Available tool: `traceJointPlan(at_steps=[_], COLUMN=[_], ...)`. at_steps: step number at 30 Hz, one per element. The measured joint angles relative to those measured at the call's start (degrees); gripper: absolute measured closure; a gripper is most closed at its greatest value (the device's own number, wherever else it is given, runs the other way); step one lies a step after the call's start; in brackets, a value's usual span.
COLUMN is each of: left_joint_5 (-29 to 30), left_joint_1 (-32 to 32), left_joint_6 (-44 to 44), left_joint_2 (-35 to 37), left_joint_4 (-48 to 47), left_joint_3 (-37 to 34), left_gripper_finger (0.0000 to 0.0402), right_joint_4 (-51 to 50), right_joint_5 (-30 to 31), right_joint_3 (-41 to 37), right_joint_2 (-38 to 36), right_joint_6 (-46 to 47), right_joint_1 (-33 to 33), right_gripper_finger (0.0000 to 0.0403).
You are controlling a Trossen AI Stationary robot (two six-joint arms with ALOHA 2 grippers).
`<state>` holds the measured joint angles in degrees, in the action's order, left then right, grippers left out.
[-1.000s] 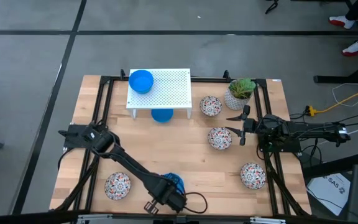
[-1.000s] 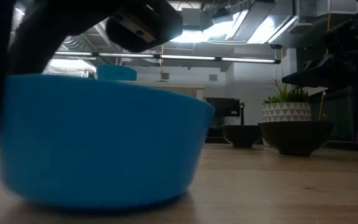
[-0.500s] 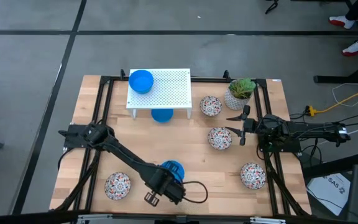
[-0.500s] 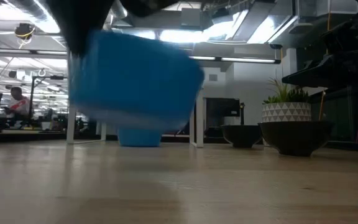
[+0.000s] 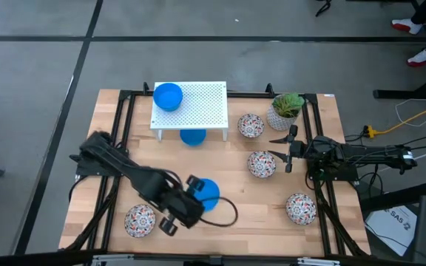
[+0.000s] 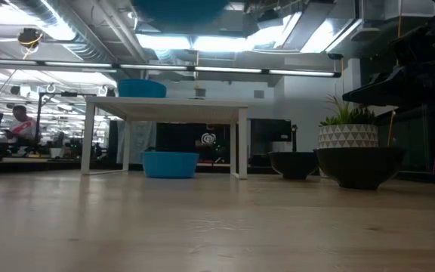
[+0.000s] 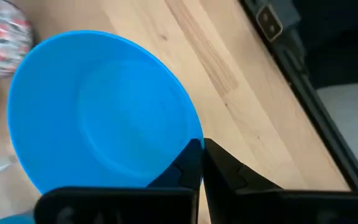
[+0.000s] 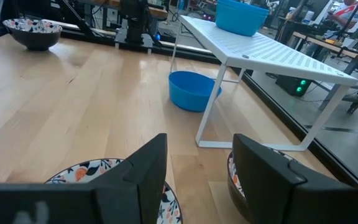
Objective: Pick & Place Mini bowls
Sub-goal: Stack the blue bowl on the blue bowls on the shelf
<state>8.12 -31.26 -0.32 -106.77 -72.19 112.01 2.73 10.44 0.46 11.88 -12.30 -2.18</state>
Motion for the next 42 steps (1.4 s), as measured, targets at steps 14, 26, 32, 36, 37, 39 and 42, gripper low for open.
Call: traceJointPlan(at_steps=[14, 26, 32, 36, 37, 39, 42], left_joint_5=[12.64, 24.62, 31.02, 35.86, 36.65, 38.34, 40.07], left_joint_1=[4.67, 14.43, 15.61, 16.22, 16.47, 17.01, 18.54], left_joint_6=[-0.76, -1.43, -0.93, -1.22, -1.31, -1.35, -1.37], left_joint_2=[15.24, 23.7, 26.6, 28.03, 28.3, 28.67, 28.84], left_joint_4=[-1.14, -4.78, -4.78, -4.77, -4.79, -4.8, -4.84], left_joint_3=[0.02, 0.02, 0.02, 0.02, 0.02, 0.02, 0.02], left_gripper_finger=[0.0398, 0.0398, 0.0398, 0.0398, 0.0398, 0.0398, 0.0398], right_joint_4=[-0.01, -0.01, -0.01, 0.0, 0.01, 0.01, 0.0], right_joint_5=[0.01, 0.02, 0.02, 0.02, 0.0, 0.02, 0.02], right_joint_3=[-0.01, -0.01, -0.01, -0.01, -0.01, -0.01, -0.01], right_joint_2=[0.0, -0.01, -0.02, -0.01, -0.02, -0.02, -0.02], right_joint_6=[0.0, -0.01, 0.0, 0.0, 0.0, 0.0, 0.0], right_joint_1=[-0.01, 0.0, 0.0, 0.0, -0.01, 0.0, 0.0], right_gripper_finger=[0.0221, 0.0221, 0.0221, 0.0221, 0.0221, 0.0221, 0.0221])
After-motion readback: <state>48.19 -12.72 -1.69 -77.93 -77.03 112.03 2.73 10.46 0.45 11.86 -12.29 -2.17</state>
